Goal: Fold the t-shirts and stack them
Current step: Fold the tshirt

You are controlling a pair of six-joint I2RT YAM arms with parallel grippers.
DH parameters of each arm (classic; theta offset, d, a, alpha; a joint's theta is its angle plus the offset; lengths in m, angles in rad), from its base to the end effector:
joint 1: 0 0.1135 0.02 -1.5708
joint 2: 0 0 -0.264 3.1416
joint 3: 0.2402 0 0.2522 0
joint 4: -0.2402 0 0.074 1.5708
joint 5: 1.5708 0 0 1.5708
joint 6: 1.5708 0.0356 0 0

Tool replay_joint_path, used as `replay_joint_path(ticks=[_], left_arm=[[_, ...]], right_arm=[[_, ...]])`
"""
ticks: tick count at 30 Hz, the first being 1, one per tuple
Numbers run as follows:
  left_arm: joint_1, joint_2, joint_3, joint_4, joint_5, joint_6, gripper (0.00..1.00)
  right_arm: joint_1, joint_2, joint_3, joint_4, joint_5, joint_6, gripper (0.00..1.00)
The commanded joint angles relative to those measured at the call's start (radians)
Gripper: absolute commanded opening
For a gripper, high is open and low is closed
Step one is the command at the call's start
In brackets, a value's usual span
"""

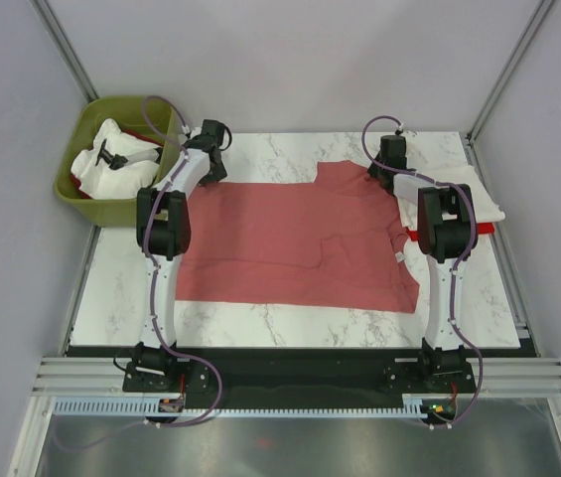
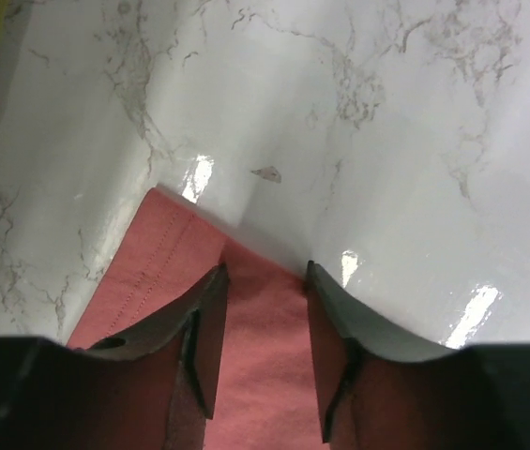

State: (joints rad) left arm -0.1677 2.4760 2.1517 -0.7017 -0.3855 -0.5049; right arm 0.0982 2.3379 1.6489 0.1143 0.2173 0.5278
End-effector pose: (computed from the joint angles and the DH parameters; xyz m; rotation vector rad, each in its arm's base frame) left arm 0.5291 -0.0760 0.1638 -0.5531 2.4384 0.2298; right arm 0.5200 0.0435 0.1350 0.5774 2.0537 0.1355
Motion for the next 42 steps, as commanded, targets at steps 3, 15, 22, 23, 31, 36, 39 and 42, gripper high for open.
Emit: replay_joint_path(ticks=[3,15,22,23,31,36,39,42], left_arm=[[0.027,0.027,0.031,-0.055,0.066,-0.020,0.24],[0.028,0.005,0.031,-0.032,0.030,-0.030,0.02],[0.027,-0.020,0.011,-0.009,-0.007,-0.046,0.02],[0.027,-0.023,0.008,-0.009,-0.009,-0.044,0.02],[0.010,-0.066,-0.010,0.004,-0.070,0.000,0.02],[-0.029,-0.086,-0.030,0.010,-0.167,0.037,0.02],[-0.035,-0.103,-0.059,0.011,-0.177,0.037,0.02],[-0.036,-0.130,-0.093,0.013,-0.196,0.037,0.02]], right_arm=[[-0.002,-0.029,-0.006,-0.033,-0.004,0.001,0.03],[0.000,-0.045,0.003,-0.028,-0.018,0.001,0.00],[0.029,-0.144,-0.047,-0.018,0.040,-0.025,0.00],[0.031,-0.155,-0.047,-0.022,0.043,-0.026,0.00],[0.035,-0.281,-0.055,-0.084,0.099,-0.069,0.00],[0.035,-0.319,-0.103,-0.085,0.113,-0.078,0.00],[0.034,-0.344,-0.136,-0.079,0.117,-0.080,0.00],[0.031,-0.373,-0.167,-0.076,0.114,-0.075,0.00]])
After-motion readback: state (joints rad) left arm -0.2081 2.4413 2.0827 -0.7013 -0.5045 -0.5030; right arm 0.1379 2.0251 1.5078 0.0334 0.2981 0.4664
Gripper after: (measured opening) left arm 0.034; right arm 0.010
